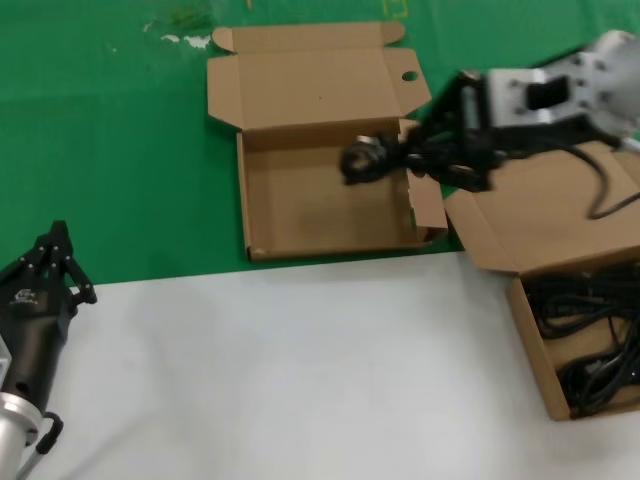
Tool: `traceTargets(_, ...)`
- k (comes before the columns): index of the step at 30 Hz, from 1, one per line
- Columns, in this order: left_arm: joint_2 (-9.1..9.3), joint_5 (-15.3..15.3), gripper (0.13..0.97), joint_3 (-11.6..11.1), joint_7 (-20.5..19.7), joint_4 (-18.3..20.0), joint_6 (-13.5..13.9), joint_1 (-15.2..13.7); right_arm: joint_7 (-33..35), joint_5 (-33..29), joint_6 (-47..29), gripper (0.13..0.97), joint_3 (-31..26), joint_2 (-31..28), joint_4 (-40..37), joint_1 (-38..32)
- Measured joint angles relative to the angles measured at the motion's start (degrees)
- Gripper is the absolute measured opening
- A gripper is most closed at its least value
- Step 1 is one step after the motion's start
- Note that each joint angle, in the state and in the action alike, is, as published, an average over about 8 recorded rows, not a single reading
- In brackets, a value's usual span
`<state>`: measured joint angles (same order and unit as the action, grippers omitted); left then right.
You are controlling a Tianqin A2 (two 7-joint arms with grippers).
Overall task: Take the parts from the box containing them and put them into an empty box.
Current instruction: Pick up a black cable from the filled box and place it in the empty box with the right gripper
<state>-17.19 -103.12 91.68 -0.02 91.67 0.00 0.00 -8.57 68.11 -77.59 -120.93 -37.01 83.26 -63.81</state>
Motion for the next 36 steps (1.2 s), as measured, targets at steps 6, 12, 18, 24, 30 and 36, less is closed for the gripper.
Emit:
traceTargets(6, 0.00, 0.0, 0.140, 0.0, 0.0, 0.0, 0.0, 0.0, 2.9, -2.0, 6.9, 0.188, -2.5, 8.3, -9.9, -1.5)
traceTargets(12, 0.00, 0.0, 0.140, 0.0, 0.0, 0.0, 0.0, 0.0, 9.2, -2.0, 13.7, 0.188, -3.7, 15.1, -23.2, -3.1)
traceTargets(18, 0.00, 0.0, 0.140, 0.0, 0.0, 0.0, 0.0, 0.0, 15.8, -0.3, 19.7, 0.188, -3.5, 20.2, -34.7, -4.3)
traceTargets(24, 0.00, 0.0, 0.140, 0.0, 0.0, 0.0, 0.0, 0.0, 20.3, 1.4, 23.2, 0.188, -3.1, 22.8, -41.6, -4.7)
traceTargets(30, 0.00, 0.0, 0.140, 0.0, 0.0, 0.0, 0.0, 0.0, 23.4, 3.2, 25.0, 0.188, -2.4, 23.5, -44.7, -4.6)
traceTargets(36, 0.00, 0.0, 0.140, 0.0, 0.0, 0.0, 0.0, 0.0, 22.2, 5.8, 26.0, 0.291, -0.3, 21.2, -39.5, -2.1)
